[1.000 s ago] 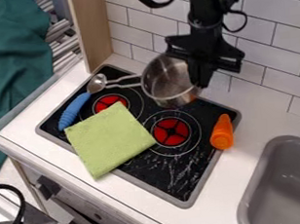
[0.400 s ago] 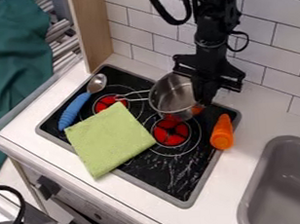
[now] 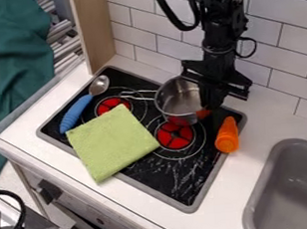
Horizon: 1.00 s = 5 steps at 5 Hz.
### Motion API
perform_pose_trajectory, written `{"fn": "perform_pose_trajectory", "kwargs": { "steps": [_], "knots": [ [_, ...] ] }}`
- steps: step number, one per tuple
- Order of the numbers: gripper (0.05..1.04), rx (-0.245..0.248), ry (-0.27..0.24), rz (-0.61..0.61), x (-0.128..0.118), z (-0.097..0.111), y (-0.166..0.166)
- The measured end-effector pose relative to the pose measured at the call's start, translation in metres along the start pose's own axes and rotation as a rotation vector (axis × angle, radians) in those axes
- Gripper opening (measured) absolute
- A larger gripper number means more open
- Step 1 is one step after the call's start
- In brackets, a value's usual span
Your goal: Move the silver pot to the upper side of the right burner
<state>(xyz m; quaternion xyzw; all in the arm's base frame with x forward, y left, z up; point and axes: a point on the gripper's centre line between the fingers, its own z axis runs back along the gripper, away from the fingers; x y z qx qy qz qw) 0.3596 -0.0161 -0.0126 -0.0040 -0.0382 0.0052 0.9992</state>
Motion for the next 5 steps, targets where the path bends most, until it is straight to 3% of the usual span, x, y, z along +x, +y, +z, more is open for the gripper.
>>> {"fn": "perform_pose_trajectory", "kwargs": {
  "steps": [1,2,3,4,5],
  "knots": [
    [0.079,-0.019,-0.007,0.009,0.003,-0.002,0.003],
    [0.232,-0.047,-0.021,0.056,0.002,-0.005,0.004],
    [0.496,-0.065,-0.027,0.083,-0.001,-0.006,0.004],
    [0.815,-0.088,-0.069,0.099,0.001,0.009,0.004],
    [1.019,-0.085,-0.127,0.13,-0.003,0.032,0.004]
  ]
}}
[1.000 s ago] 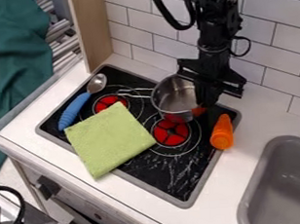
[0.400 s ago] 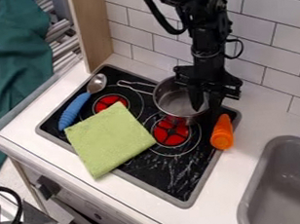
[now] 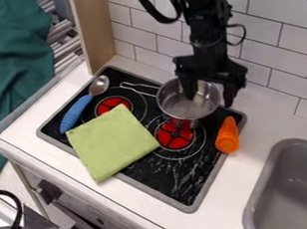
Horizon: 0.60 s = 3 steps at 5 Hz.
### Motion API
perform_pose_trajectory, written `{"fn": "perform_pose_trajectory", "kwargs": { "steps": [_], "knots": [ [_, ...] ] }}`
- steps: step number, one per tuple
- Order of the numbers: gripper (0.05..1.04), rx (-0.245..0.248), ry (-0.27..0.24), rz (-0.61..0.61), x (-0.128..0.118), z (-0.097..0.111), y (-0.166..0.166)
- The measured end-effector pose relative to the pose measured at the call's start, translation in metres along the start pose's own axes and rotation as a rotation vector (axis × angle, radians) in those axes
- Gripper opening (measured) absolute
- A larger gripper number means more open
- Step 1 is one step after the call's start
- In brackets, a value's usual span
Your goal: Move the silver pot to the upper side of the right burner
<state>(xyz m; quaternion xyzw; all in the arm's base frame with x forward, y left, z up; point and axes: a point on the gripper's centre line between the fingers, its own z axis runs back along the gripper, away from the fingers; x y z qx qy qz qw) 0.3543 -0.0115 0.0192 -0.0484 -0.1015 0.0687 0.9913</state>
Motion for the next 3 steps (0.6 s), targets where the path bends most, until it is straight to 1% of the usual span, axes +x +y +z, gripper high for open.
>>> {"fn": "perform_pose_trajectory", "kwargs": {
  "steps": [1,2,3],
  "knots": [
    [1.011,0.024,-0.036,0.053,-0.008,0.027,-0.003],
    [1.01,0.035,-0.036,0.062,-0.015,0.042,-0.003],
    [1.01,0.037,-0.016,0.069,-0.021,0.043,-0.002]
  ]
}}
